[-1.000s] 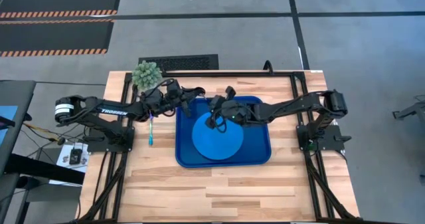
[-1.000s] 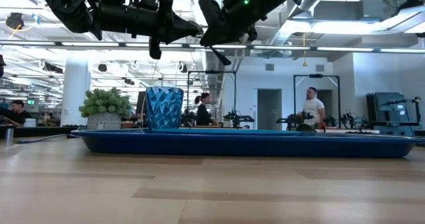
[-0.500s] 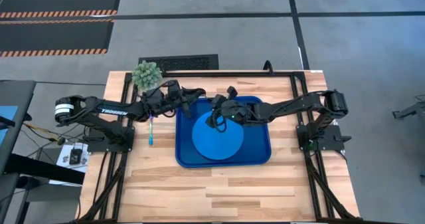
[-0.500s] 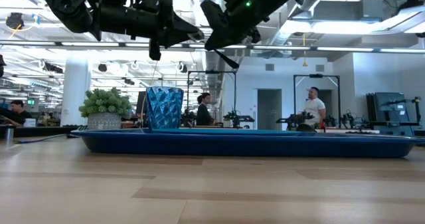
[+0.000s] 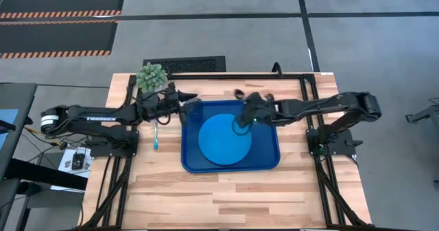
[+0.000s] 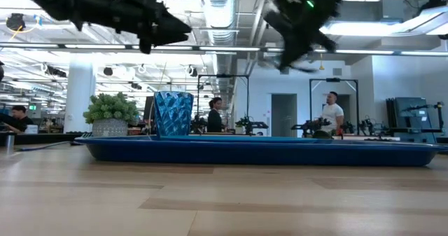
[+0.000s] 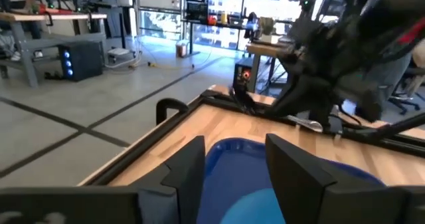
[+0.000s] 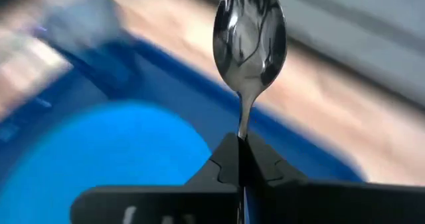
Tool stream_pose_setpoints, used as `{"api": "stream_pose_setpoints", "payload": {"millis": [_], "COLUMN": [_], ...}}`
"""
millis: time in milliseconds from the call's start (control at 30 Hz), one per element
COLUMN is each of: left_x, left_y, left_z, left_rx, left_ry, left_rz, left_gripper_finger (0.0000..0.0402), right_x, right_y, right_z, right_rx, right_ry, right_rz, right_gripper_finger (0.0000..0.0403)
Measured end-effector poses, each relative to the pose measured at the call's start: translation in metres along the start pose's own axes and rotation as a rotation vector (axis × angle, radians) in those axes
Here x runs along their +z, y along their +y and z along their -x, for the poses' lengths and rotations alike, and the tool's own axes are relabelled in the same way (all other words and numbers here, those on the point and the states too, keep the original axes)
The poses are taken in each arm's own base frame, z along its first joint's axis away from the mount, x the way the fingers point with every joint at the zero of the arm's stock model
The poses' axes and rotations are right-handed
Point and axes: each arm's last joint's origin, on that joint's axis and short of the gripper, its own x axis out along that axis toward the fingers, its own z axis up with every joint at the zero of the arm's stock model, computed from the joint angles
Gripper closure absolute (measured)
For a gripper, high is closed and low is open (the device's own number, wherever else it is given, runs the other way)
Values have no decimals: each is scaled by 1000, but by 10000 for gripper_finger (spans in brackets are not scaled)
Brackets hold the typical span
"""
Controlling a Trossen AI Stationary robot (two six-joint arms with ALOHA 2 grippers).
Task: Pick and place plate/cup/fork/spoon on tray
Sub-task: Put the black spoon on the blue tray to the right of the light blue plate
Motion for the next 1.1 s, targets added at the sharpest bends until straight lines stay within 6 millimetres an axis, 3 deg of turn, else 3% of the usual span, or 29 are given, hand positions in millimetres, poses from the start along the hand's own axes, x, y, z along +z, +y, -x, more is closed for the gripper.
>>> {"api": "stream_pose_setpoints", "payload": {"millis": [200, 467, 833, 1100], "left_x": [-15, -24, -34, -34], "left_y": [4, 5, 7, 7], "left_z": [20, 28, 31, 31], "left_rx": [-13, -19, -17, -16], "left_ry": [-58, -55, -32, -34], "left_rz": [12, -3, -5, -5], "left_gripper_finger": [289, 340, 381, 387], "right_x": [-58, -101, -119, -117], "right_y": [-23, -37, -48, -57], "right_z": [-7, -15, -26, -34], "right_rx": [-92, -172, -216, -240], "right_ry": [200, 298, 378, 387], "right_rz": [-281, -488, -554, -571], "right_gripper_finger": [383, 390, 388, 385]}}
